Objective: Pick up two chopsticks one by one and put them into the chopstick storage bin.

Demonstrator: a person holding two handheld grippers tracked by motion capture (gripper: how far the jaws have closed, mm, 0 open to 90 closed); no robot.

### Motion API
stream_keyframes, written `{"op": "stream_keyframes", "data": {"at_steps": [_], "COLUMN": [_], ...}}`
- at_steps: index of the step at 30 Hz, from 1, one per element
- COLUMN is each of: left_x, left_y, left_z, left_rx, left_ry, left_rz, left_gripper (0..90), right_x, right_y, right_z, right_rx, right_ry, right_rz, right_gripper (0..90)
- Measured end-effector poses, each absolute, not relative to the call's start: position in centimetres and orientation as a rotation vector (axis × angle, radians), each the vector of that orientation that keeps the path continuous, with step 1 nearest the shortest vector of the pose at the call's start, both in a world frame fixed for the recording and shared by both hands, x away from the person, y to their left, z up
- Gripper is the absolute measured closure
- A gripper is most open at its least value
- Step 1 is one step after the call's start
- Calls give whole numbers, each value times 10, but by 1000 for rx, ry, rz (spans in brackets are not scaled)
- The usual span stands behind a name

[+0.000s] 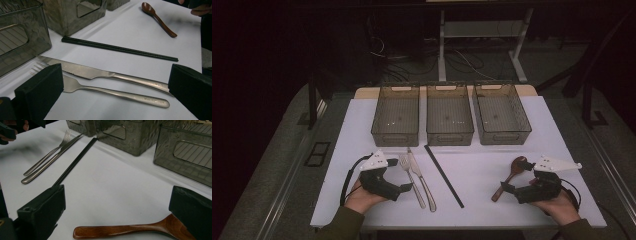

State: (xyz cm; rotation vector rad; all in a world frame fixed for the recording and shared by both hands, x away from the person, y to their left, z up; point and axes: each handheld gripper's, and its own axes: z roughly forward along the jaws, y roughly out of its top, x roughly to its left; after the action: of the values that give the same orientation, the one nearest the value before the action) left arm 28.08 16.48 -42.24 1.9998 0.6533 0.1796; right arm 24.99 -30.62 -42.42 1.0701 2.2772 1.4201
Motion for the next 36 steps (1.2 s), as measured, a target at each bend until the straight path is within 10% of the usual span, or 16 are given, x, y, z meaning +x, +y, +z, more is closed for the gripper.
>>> {"op": "stream_keyframes", "data": {"at_steps": [14,36], "left_x": [280,279], "left_y": [167,148], "left_z": [-422,-414], "left_rx": [1993,1967], "left_ry": [674,623], "left_rz": [195,182], "left_gripper": [17,320], "right_x": [250,250], "right_y": [-309,-309], "right_z": [-425,-426], "right_rx": [1078,1085], "right_ry": [2268,2255], "right_rz": [1436,1435], "right_gripper": [0,0]}}
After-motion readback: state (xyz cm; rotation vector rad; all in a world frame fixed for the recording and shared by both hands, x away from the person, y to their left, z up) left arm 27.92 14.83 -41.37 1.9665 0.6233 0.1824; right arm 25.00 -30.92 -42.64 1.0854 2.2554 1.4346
